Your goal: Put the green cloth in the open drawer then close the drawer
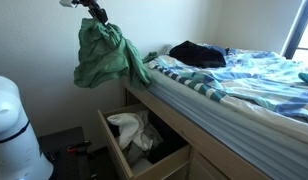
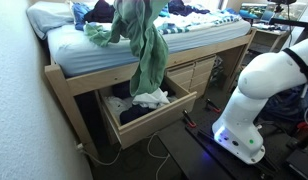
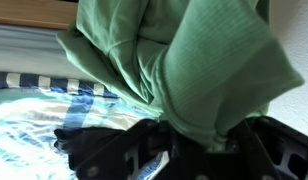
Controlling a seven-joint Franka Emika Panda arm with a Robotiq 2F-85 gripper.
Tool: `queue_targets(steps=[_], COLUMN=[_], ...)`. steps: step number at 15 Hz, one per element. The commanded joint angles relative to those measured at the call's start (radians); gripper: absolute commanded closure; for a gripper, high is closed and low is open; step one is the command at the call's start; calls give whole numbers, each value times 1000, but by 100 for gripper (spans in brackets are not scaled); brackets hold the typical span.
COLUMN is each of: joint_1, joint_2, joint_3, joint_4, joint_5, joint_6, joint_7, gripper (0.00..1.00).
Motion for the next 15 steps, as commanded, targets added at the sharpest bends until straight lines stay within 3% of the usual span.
queue_targets(steps=[1, 11, 15], joint_1=[-31, -67, -51], joint_2=[-35, -93, -54], joint_3=[8, 6, -26], joint_4=[2, 3, -54], joint_5=[-20, -62, -41], joint_6=[-19, -12, 95], joint_7=[13, 10, -49], gripper=[94, 94, 94])
